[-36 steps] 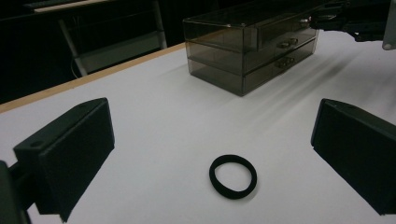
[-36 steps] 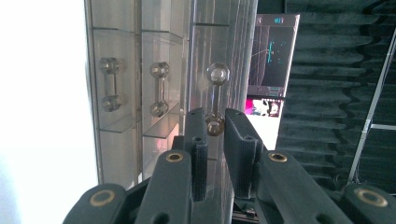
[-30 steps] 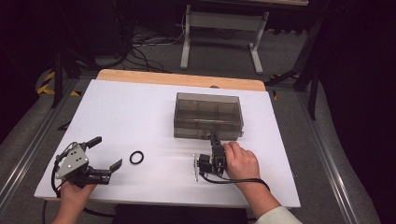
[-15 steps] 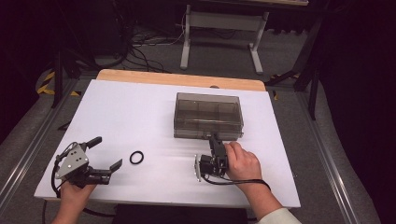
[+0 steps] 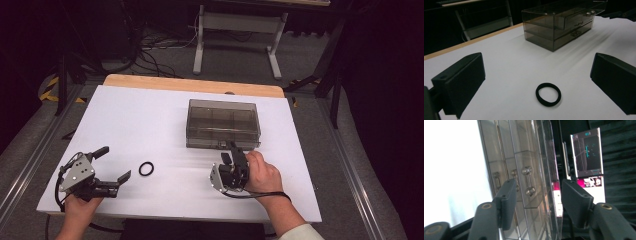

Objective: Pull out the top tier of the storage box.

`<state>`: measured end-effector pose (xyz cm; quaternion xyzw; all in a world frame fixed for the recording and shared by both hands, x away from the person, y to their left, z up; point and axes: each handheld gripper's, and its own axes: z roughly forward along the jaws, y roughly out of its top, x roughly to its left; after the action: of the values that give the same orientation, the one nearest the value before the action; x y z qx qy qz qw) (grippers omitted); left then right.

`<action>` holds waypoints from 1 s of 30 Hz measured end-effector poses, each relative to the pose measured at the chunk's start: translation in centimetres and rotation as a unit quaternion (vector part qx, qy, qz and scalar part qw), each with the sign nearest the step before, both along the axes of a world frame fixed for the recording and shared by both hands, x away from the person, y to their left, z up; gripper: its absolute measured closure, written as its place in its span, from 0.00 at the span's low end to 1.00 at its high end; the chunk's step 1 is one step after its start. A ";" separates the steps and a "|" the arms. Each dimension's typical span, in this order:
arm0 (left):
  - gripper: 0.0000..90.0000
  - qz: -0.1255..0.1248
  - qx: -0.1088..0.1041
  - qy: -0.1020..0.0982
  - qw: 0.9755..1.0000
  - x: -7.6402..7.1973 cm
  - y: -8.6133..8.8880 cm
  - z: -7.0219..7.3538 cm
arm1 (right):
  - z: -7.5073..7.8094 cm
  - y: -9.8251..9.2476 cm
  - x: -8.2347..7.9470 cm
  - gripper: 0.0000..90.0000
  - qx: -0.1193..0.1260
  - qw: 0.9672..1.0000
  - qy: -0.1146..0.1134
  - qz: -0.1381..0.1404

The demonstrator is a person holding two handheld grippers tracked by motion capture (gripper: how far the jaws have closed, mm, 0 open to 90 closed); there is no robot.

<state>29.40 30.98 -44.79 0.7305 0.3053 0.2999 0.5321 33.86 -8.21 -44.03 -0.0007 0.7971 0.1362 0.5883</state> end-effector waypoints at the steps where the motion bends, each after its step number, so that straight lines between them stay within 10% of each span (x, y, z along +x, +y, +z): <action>1: 0.01 0.000 0.000 0.001 1.000 0.0 0.0 0.0 | 0.2 -0.1 -0.1 0.48 0.008 1.000 0.004 0.002; 8: 0.01 0.000 0.000 0.000 1.000 0.0 0.0 0.0 | 1.8 -0.8 -0.1 0.42 0.073 0.996 0.052 0.017; 22: 0.01 0.000 -0.001 0.000 1.000 0.0 -0.1 0.0 | 4.7 -2.8 0.2 0.31 0.174 0.975 0.124 0.063; 28: 0.01 0.005 0.003 -0.005 1.000 0.0 0.0 0.0 | 5.6 -3.4 0.5 0.30 0.195 0.964 0.159 0.087; 30: 0.01 -0.002 0.001 -0.001 1.000 0.1 0.0 0.0 | 6.4 -3.9 0.9 0.28 0.224 0.951 0.189 0.098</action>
<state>29.46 30.96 -44.83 0.7313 0.3031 0.2996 0.5325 34.77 -12.14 -37.63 0.0785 0.8390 0.3656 0.3953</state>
